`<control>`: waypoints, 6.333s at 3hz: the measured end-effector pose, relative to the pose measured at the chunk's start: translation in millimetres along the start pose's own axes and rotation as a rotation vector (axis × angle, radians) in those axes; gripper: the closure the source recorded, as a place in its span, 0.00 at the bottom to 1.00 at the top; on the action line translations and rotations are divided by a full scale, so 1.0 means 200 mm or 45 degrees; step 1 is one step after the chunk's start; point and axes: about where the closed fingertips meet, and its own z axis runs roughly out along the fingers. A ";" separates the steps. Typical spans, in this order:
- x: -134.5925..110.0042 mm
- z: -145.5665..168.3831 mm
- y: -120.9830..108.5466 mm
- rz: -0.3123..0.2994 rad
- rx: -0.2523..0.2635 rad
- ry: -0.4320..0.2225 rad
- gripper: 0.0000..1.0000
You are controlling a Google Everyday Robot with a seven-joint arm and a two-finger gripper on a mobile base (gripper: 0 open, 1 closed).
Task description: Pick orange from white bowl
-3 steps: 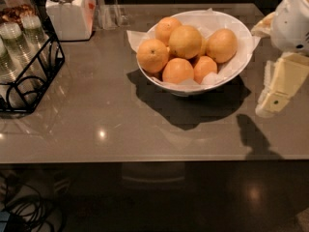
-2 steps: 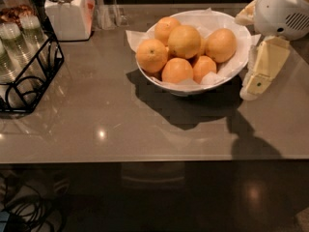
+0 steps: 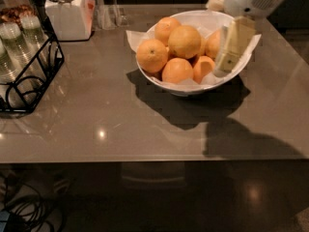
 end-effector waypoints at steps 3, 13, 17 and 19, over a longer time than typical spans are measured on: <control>-0.15 0.07 -0.15 -0.050 0.012 -0.102 0.00; -0.06 0.58 -0.48 0.162 -0.148 -0.212 0.23; -0.05 0.34 -0.47 0.160 -0.033 -0.296 1.00; 0.04 0.15 -0.41 0.227 0.098 -0.453 1.00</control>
Offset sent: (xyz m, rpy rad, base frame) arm 0.0216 0.0277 0.0067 0.0156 -0.0127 0.0592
